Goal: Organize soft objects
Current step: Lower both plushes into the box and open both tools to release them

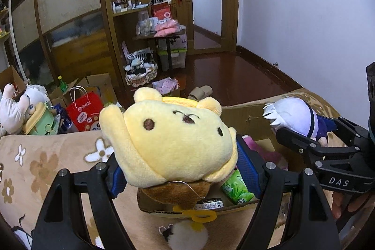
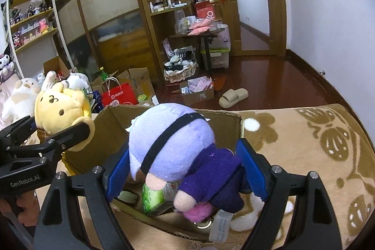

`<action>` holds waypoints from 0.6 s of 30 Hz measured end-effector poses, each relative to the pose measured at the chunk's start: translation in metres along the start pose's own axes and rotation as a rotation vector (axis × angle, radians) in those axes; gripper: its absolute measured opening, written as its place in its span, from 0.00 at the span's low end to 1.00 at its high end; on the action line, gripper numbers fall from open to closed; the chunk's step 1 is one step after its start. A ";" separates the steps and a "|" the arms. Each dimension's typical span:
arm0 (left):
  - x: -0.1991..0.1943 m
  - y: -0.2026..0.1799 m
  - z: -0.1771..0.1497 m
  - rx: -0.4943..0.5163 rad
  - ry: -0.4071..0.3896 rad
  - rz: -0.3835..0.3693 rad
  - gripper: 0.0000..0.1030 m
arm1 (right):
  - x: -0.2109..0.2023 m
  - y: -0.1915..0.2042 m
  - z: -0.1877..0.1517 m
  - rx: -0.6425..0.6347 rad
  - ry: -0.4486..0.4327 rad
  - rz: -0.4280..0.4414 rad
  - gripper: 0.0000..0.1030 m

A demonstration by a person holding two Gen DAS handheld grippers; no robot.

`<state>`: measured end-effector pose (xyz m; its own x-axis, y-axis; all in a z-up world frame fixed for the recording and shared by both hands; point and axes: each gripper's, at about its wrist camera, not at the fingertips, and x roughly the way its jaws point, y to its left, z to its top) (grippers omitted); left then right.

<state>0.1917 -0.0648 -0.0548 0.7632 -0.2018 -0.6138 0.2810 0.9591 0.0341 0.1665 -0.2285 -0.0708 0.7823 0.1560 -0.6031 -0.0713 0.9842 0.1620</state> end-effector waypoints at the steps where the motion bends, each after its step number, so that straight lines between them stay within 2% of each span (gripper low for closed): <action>1: 0.003 0.001 -0.001 -0.004 0.007 -0.003 0.76 | 0.001 0.001 -0.001 -0.008 0.000 -0.003 0.87; 7: 0.014 0.011 0.000 -0.053 0.039 -0.036 0.78 | 0.004 0.004 -0.003 -0.035 -0.003 0.002 0.89; 13: 0.016 0.016 0.001 -0.064 0.039 -0.039 0.78 | 0.002 0.006 -0.002 -0.010 -0.021 0.049 0.89; 18: 0.020 0.019 -0.001 -0.073 0.058 -0.049 0.78 | 0.002 0.014 -0.006 -0.040 -0.023 0.067 0.89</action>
<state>0.2122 -0.0502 -0.0674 0.7140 -0.2394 -0.6579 0.2729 0.9606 -0.0534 0.1630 -0.2136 -0.0747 0.7890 0.2200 -0.5736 -0.1484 0.9743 0.1695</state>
